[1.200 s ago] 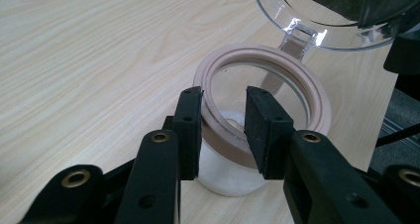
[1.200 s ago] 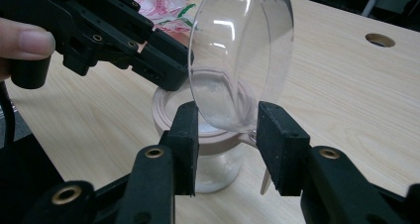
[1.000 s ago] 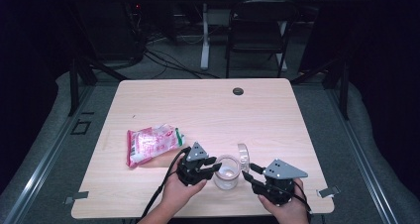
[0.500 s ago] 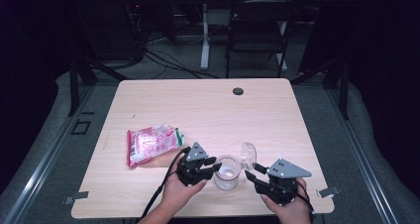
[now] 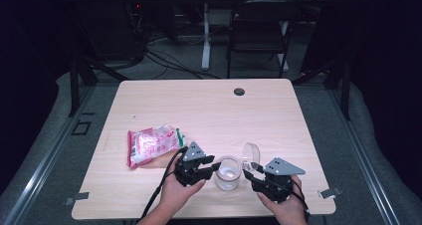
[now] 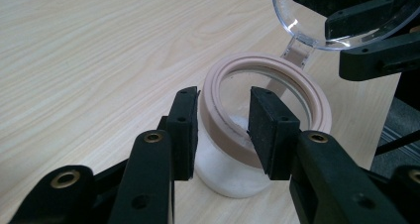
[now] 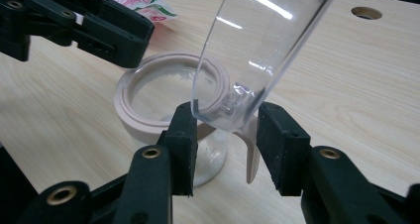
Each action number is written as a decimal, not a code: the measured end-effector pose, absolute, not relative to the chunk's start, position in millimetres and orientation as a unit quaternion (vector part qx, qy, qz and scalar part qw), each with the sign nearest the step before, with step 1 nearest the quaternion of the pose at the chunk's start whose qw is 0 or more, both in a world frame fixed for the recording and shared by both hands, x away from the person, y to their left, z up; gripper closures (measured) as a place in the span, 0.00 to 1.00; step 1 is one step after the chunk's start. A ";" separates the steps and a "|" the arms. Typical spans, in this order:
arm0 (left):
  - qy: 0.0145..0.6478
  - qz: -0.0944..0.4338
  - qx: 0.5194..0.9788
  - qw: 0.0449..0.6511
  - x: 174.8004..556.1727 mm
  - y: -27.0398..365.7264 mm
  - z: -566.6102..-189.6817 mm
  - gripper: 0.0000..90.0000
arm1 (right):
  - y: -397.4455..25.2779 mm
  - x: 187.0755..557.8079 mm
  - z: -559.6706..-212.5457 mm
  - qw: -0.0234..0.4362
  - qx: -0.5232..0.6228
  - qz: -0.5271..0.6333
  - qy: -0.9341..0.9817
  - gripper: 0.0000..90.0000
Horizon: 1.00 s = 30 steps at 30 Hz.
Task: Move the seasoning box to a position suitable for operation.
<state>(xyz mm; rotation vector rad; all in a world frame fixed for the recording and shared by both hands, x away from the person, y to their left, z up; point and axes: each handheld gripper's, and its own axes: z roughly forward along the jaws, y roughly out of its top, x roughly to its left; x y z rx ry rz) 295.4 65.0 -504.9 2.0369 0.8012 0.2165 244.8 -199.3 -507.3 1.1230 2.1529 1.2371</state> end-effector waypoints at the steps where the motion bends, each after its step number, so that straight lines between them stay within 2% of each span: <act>1: 0.324 0.088 0.826 0.452 295.3 66.8 -504.3 0.72 | -198.3 245.5 -508.0 0.207 0.404 0.446 0.771 0.68; 30: 0.366 0.136 0.797 0.461 287.4 147.9 -508.0 0.69 | -215.5 271.1 -506.0 0.194 0.436 0.448 0.756 0.79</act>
